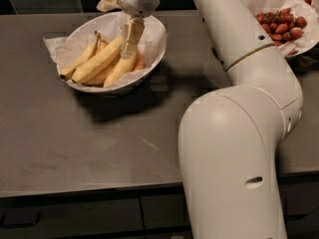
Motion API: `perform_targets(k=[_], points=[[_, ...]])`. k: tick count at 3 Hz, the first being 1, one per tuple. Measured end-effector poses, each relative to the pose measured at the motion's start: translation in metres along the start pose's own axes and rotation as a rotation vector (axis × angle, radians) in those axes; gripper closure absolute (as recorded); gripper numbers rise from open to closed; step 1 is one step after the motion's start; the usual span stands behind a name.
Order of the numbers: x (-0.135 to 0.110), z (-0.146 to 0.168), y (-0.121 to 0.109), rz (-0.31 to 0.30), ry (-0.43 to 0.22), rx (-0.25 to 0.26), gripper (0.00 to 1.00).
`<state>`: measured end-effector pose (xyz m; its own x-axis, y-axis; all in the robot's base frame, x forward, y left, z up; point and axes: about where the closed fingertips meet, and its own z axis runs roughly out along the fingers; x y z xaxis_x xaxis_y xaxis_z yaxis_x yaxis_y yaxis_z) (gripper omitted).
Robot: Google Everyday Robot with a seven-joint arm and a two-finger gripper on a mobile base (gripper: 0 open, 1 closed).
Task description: Pick banana from white bowl
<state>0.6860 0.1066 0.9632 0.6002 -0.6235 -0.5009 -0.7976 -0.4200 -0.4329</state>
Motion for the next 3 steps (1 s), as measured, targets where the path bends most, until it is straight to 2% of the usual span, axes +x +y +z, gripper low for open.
perform_targets(k=[1,2,3], points=[[0.0,0.0,0.0,0.0,0.0,0.0,0.32],[0.0,0.0,0.0,0.0,0.0,0.0,0.24],[0.0,0.0001,0.0,0.0,0.0,0.0,0.2]])
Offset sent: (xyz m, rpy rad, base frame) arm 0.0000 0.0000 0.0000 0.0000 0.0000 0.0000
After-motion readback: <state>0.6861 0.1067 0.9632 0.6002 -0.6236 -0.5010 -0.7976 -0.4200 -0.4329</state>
